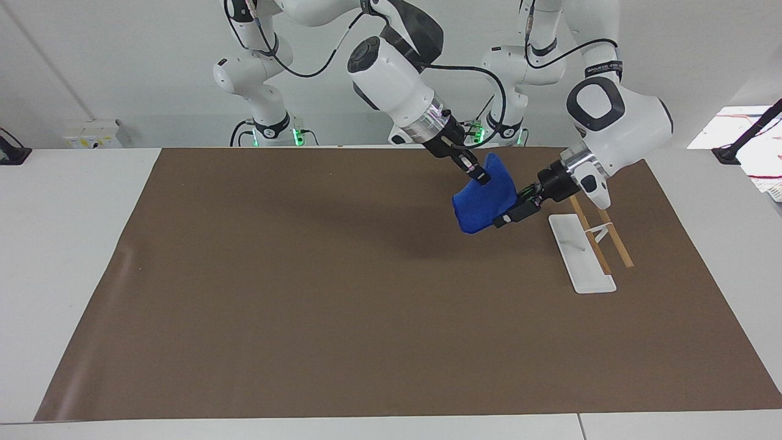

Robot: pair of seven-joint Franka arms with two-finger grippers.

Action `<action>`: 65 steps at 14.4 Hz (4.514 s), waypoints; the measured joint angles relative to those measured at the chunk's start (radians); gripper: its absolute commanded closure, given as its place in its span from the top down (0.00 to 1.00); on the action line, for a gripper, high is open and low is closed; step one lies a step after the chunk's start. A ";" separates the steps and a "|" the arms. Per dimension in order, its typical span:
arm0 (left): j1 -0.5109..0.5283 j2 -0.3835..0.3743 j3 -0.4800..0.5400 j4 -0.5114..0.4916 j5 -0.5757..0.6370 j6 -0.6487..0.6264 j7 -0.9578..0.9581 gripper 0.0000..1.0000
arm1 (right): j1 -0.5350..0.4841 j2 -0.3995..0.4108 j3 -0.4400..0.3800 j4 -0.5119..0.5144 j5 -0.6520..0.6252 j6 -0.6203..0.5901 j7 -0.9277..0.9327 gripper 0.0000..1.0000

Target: Right arm passes towel to left arm to hang

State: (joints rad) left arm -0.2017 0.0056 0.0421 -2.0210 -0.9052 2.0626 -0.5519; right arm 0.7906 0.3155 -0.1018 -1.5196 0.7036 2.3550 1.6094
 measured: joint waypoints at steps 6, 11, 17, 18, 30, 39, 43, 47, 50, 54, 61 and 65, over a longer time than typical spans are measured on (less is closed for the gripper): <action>0.003 -0.008 0.009 0.003 -0.003 -0.017 -0.006 0.00 | 0.000 0.000 0.000 0.000 0.000 0.000 0.000 0.00; 0.012 -0.023 0.015 0.027 0.021 -0.014 -0.009 0.00 | -0.001 0.000 -0.001 0.000 -0.010 -0.003 -0.013 1.00; 0.025 -0.047 0.019 0.037 0.191 0.123 -0.032 0.00 | -0.082 -0.006 -0.007 0.002 -0.295 -0.216 -0.356 1.00; 0.037 -0.053 0.020 0.037 0.216 0.143 -0.038 0.00 | -0.106 -0.009 -0.010 0.002 -0.318 -0.264 -0.452 1.00; 0.290 -0.134 0.026 -0.134 0.245 0.344 -0.118 0.00 | -0.520 -0.155 -0.019 0.017 -0.603 -0.726 -1.310 1.00; 0.457 -0.171 0.028 -0.227 0.246 0.472 -0.118 0.00 | -0.667 -0.388 -0.014 -0.130 -0.700 -0.887 -1.578 1.00; 0.460 -0.169 0.028 -0.278 0.246 0.566 -0.118 0.00 | -0.706 -0.387 0.034 -0.142 -0.720 -0.879 -1.579 1.00; 0.475 -0.150 0.027 -0.288 0.246 0.603 -0.118 0.00 | -0.785 -0.387 0.076 -0.139 -0.723 -0.879 -1.579 1.00; 0.497 -0.141 0.027 -0.288 0.247 0.606 -0.115 1.00 | -0.789 -0.387 0.073 -0.139 -0.723 -0.873 -1.579 1.00; 0.497 -0.138 0.024 -0.283 0.248 0.606 -0.110 1.00 | -0.798 -0.372 0.072 -0.131 -0.728 -0.852 -1.579 1.00; 0.479 -0.138 0.013 -0.154 0.510 0.498 -0.084 1.00 | -0.834 -0.354 0.073 -0.111 -0.728 -0.869 -1.579 1.00; 0.325 -0.122 -0.002 -0.051 0.729 0.364 -0.009 1.00 | -0.833 -0.363 0.077 -0.109 -0.728 -0.869 -1.580 1.00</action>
State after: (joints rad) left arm 0.1234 -0.1166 0.0401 -2.0715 -0.1763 2.4263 -0.5610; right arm -0.0428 -0.0480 -0.0245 -1.6290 -0.0243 1.4860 0.0296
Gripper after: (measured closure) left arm 0.000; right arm 0.000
